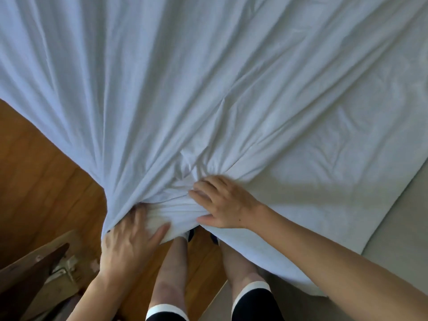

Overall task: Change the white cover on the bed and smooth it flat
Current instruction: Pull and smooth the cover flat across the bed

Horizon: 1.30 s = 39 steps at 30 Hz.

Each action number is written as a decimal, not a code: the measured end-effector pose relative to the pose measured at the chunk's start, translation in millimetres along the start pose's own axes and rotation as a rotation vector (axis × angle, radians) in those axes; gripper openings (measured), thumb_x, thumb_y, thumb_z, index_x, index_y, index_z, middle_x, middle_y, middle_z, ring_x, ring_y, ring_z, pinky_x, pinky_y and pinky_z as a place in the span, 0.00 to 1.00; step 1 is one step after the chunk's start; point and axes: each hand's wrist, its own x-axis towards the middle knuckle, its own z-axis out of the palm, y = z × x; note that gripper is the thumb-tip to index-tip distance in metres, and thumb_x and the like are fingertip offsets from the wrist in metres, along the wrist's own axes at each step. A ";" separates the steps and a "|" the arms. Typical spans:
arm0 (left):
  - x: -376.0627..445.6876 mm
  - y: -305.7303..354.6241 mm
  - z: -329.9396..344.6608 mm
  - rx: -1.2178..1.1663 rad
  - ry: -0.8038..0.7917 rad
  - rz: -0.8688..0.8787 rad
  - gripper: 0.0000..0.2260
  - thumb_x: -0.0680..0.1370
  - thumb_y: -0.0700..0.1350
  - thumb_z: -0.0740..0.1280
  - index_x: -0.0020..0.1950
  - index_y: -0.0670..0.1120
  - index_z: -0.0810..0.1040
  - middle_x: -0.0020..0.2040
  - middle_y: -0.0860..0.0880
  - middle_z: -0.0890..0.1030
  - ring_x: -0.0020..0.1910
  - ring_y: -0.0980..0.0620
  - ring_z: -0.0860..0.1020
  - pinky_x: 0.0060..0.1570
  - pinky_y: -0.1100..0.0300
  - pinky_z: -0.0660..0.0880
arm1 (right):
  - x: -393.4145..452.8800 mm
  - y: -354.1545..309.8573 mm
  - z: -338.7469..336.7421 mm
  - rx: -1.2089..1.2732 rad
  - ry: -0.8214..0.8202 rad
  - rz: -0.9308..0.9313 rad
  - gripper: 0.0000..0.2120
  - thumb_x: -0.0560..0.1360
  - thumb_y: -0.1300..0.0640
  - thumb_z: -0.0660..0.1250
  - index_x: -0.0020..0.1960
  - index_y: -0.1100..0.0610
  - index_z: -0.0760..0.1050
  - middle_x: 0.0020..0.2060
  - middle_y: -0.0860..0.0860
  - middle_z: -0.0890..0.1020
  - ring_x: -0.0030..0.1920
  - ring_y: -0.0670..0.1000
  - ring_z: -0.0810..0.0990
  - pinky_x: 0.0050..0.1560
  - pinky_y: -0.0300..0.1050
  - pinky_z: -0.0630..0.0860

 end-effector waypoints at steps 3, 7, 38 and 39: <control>-3.7 8.3 13.8 -0.005 -0.001 -0.008 0.36 0.70 0.68 0.58 0.61 0.39 0.74 0.52 0.39 0.80 0.44 0.38 0.81 0.35 0.50 0.77 | 14.9 -4.8 -0.5 -0.059 -0.066 0.017 0.32 0.71 0.35 0.66 0.63 0.60 0.73 0.49 0.54 0.77 0.46 0.54 0.73 0.48 0.48 0.71; -6.4 6.6 22.6 -0.126 0.130 0.246 0.15 0.70 0.54 0.69 0.44 0.43 0.76 0.37 0.47 0.77 0.35 0.44 0.77 0.28 0.54 0.71 | 13.7 1.9 -5.4 -0.100 -0.175 -0.094 0.20 0.68 0.49 0.72 0.53 0.58 0.72 0.44 0.53 0.76 0.42 0.54 0.73 0.44 0.47 0.71; 4.9 102.3 47.2 -0.137 0.252 0.352 0.10 0.70 0.47 0.61 0.43 0.42 0.76 0.39 0.43 0.76 0.39 0.40 0.76 0.42 0.50 0.63 | -64.6 64.0 -24.7 -0.327 -0.219 0.080 0.12 0.70 0.50 0.64 0.46 0.58 0.76 0.41 0.54 0.79 0.41 0.56 0.78 0.46 0.48 0.74; 5.3 104.9 42.3 -0.155 0.264 0.402 0.06 0.70 0.45 0.61 0.38 0.43 0.74 0.34 0.45 0.74 0.34 0.42 0.74 0.39 0.52 0.60 | -63.9 62.1 -21.5 -0.312 -0.185 0.093 0.05 0.69 0.56 0.65 0.42 0.58 0.75 0.36 0.54 0.78 0.36 0.55 0.76 0.40 0.47 0.74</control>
